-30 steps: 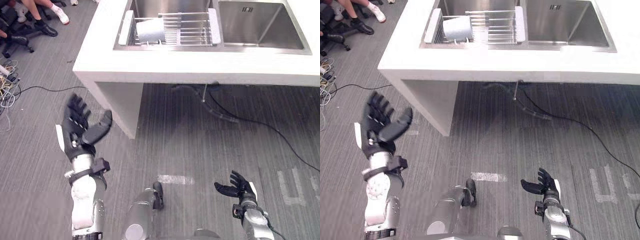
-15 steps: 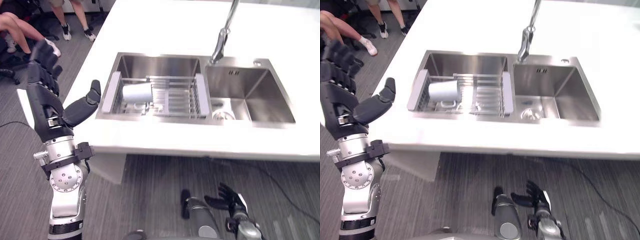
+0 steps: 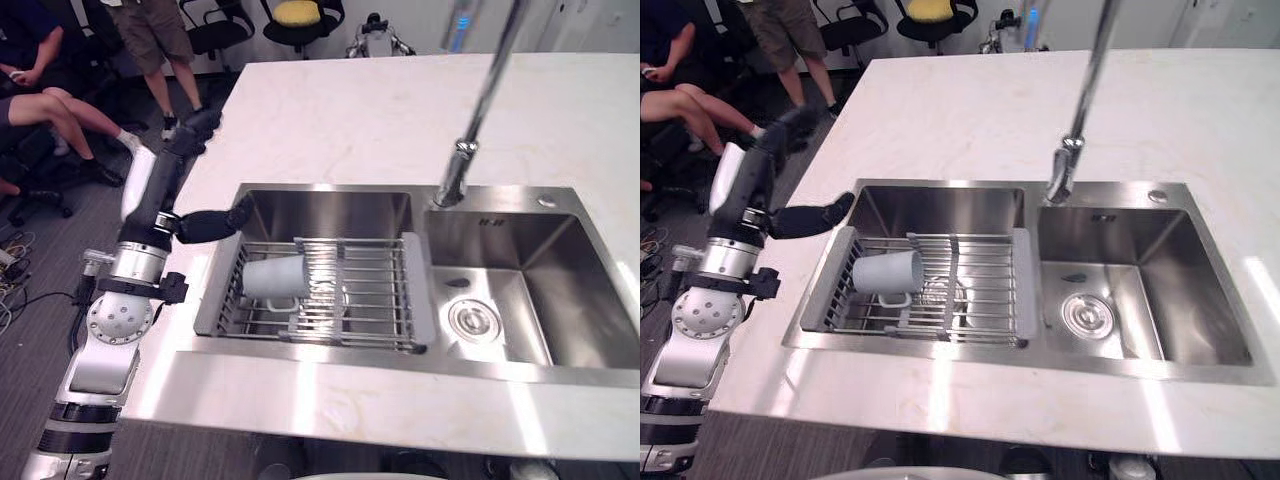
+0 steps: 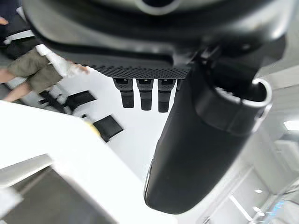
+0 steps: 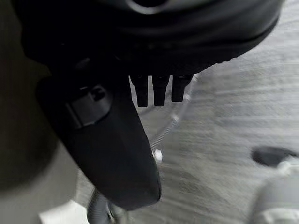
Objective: Walk over to the sink, pick up the cup, carry it to the dishwasher, place the cup inside the dishwasher, then close the dishwasher door
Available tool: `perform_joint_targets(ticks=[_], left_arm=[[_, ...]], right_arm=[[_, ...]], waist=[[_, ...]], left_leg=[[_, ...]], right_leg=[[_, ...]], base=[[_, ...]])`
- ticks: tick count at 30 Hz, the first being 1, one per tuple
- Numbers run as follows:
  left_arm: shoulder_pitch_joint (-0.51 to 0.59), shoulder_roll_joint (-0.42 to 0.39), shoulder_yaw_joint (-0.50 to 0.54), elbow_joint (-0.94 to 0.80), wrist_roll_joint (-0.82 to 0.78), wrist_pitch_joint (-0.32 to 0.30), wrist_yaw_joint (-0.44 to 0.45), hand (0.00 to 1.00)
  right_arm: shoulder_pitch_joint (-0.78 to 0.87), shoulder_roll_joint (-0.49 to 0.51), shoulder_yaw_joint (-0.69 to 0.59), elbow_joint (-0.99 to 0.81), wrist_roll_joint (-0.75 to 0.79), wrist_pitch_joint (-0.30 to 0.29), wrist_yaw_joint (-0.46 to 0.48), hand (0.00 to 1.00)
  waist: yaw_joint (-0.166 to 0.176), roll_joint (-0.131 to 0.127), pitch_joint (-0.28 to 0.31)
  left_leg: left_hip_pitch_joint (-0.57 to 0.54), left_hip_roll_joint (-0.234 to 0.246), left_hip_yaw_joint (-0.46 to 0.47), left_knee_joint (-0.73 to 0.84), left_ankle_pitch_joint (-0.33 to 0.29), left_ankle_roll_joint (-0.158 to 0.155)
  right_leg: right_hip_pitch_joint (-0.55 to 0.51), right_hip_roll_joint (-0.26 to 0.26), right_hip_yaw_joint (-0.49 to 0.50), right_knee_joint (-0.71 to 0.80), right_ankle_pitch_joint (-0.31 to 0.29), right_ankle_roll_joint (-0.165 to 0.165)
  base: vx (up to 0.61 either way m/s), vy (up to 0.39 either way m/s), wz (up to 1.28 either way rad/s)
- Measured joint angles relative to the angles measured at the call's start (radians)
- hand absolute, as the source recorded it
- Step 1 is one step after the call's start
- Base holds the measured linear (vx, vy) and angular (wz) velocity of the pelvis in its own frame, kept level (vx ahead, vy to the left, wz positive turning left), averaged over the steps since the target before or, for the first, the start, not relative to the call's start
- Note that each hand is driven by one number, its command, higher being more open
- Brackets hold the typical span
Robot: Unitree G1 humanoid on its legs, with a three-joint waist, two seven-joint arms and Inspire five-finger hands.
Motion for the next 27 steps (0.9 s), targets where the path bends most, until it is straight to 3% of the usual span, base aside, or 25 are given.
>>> perform_joint_targets(ticks=[1,5,16,20,27], left_arm=[[0.021,0.004,-0.011,0.013,0.000,0.024,-0.021,0.90],[0.067,0.031,-0.029,-0.016,0.002,0.026,-0.058,0.90],[0.219,0.032,-0.038,-0.132,-0.004,0.023,-0.118,0.90],[0.254,0.029,-0.089,-0.135,0.003,0.023,-0.141,0.90],[0.256,0.020,-0.119,-0.135,0.201,0.023,-0.142,0.90]], right_arm=[[0.004,0.008,0.002,0.003,-0.002,0.002,0.001,0.90],[0.002,0.019,0.007,0.003,-0.016,0.002,0.001,0.90],[0.019,0.042,0.009,0.040,-0.083,0.002,0.001,0.90],[0.022,0.051,0.017,0.070,-0.085,0.003,0.003,0.90],[0.019,0.056,0.046,0.075,-0.092,0.004,0.015,0.90]], waist=[[0.000,-0.002,0.000],[0.000,-0.007,-0.003],[0.003,-0.053,-0.056],[0.013,-0.060,-0.077],[0.012,-0.060,-0.092]], left_leg=[[0.027,-0.020,0.009,-0.046,0.014,0.007],[0.060,-0.048,0.018,-0.125,0.050,0.010],[0.125,-0.047,0.020,-0.274,0.128,-0.009],[0.147,-0.053,0.024,-0.310,0.143,-0.005],[0.175,-0.054,0.025,-0.374,0.178,-0.006]], right_leg=[[0.005,-0.017,0.006,-0.001,0.000,0.001],[0.006,-0.033,0.009,-0.016,-0.004,0.007],[0.007,-0.020,0.009,-0.026,-0.003,0.009],[0.017,-0.022,0.012,-0.038,0.002,0.015],[0.015,-0.018,0.012,-0.038,0.003,0.016]], base=[[0.09,0.073,0.05],[0.03,0.019,-0.01],[-0.01,-0.029,0.00],[0.00,0.000,0.00],[-0.02,0.000,0.00]])
